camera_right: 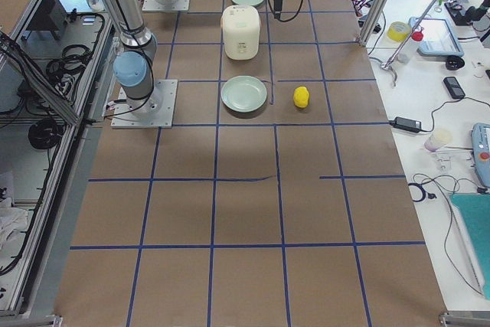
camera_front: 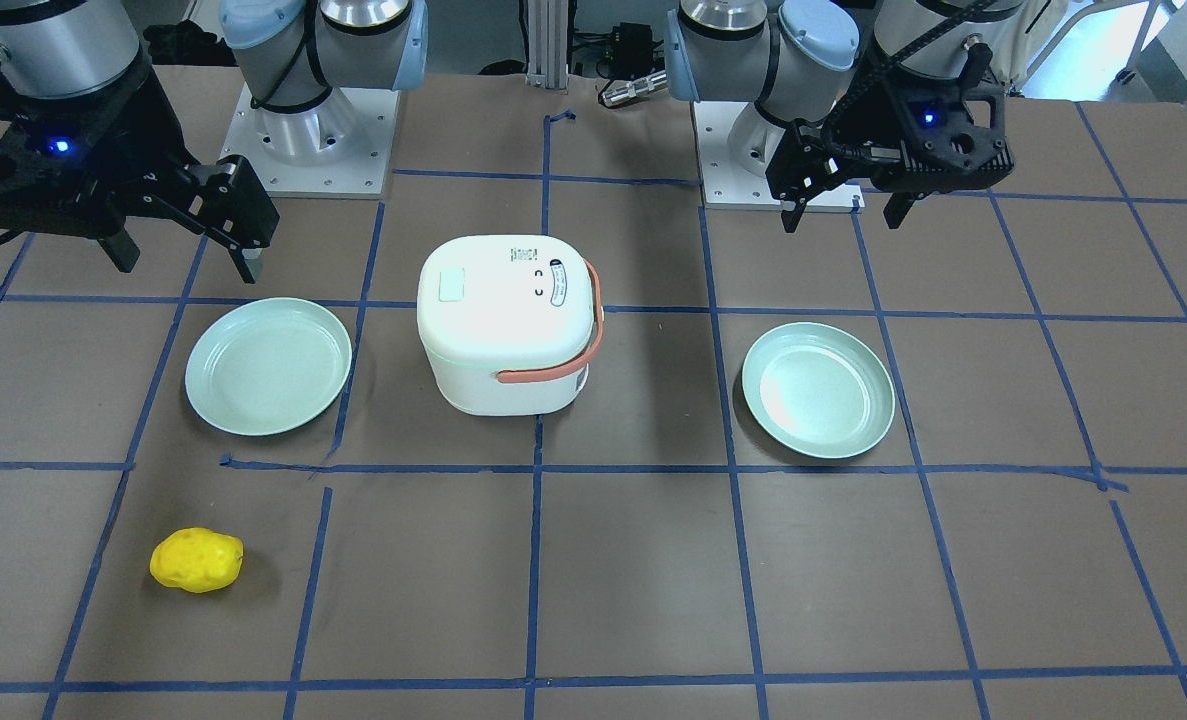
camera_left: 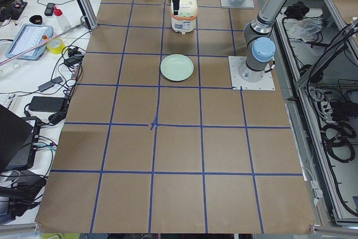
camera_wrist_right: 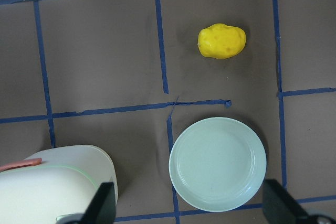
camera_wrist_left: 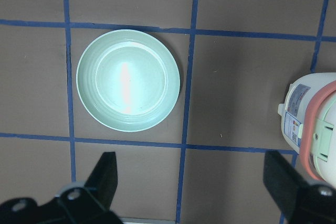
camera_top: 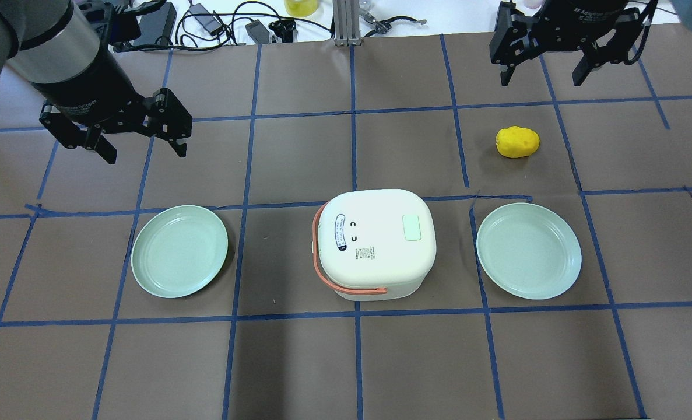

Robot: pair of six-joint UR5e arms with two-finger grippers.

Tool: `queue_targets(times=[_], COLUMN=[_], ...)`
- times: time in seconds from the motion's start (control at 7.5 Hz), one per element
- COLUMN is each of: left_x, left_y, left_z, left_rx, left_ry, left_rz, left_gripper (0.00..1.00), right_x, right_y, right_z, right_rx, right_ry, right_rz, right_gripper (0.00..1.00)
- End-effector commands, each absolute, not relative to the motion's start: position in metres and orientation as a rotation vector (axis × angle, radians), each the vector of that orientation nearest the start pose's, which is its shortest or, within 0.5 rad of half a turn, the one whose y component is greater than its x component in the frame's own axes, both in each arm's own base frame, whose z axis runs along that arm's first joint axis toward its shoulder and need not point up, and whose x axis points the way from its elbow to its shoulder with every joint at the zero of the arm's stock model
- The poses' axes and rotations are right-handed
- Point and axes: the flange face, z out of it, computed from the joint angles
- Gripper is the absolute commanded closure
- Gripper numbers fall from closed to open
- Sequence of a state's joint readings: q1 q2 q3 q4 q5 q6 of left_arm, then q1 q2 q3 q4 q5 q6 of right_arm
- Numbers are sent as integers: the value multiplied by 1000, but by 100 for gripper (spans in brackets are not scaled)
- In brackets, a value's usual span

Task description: Press rice cooker button

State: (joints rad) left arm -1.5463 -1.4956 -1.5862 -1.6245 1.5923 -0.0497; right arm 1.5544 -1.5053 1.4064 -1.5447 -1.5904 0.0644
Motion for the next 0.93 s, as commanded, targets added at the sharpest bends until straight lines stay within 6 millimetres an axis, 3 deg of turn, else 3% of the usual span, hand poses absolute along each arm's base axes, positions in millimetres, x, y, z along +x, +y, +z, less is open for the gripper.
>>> queue_targets(times=[0.0, 0.27, 0.4, 0.53, 0.8], left_x=[-120, -120, -120, -120, -120], left_y=[-463, -463, -463, -463, -463], left_z=[511, 511, 511, 511, 511], left_rx=[-117, -115, -115, -117, -115], left_ry=[3118, 3118, 3118, 3118, 3118], left_rz=[-10, -10, -10, -10, -10], left_gripper=[0, 0, 0, 0, 0], right_x=[123, 125, 127, 131, 172], right_y=[-526, -525, -525, -522, -505], right_z=[534, 527, 522, 518, 482], right_rx=[127, 127, 144, 137, 108], right_ry=[3153, 3151, 3136, 3132, 3081], right_rz=[-117, -95, -77, -53, 61], right_gripper=[0, 0, 31, 69, 89])
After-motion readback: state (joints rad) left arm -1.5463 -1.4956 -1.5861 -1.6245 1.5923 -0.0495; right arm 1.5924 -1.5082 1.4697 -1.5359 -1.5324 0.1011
